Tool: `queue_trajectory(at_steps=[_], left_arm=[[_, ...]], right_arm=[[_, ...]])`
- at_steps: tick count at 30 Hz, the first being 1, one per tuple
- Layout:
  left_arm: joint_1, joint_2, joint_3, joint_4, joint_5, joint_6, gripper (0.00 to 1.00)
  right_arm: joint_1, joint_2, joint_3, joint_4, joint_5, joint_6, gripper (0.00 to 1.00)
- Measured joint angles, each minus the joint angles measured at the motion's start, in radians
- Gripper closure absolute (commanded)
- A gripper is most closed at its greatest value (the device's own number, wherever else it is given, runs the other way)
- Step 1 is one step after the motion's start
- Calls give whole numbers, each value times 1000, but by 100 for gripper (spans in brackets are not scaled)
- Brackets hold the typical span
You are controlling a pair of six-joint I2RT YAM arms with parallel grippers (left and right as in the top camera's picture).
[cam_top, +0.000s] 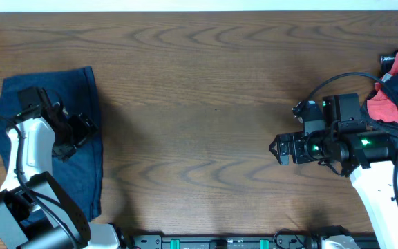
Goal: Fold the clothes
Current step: 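Move the left gripper onto the blue denim garment and grasp its edge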
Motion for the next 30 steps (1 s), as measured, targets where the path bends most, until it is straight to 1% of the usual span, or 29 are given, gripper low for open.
queue_trajectory(at_steps=[3,7,10,12,14,18,23,30], left_arm=[[0,0,0,36,-8,-1,12],[0,0,0,58,-65,-2,12],[0,0,0,61,-95,-4,18],[0,0,0,61,-108,-4,20],[0,0,0,61,-113,-4,19],[-10,0,0,50,-122,-4,12],[-60,13,0,34,-128,-2,11],[-140,106,0,26,-147,29,9]], right_arm=[[0,0,0,-8,-4,-3,1],[0,0,0,-29,-14,-8,1],[0,0,0,-39,-19,-11,1],[0,0,0,-41,-20,-11,1],[0,0,0,-41,-23,-11,1],[0,0,0,-40,-25,-11,1],[0,0,0,-40,-27,-11,1],[0,0,0,-45,-29,-11,1]])
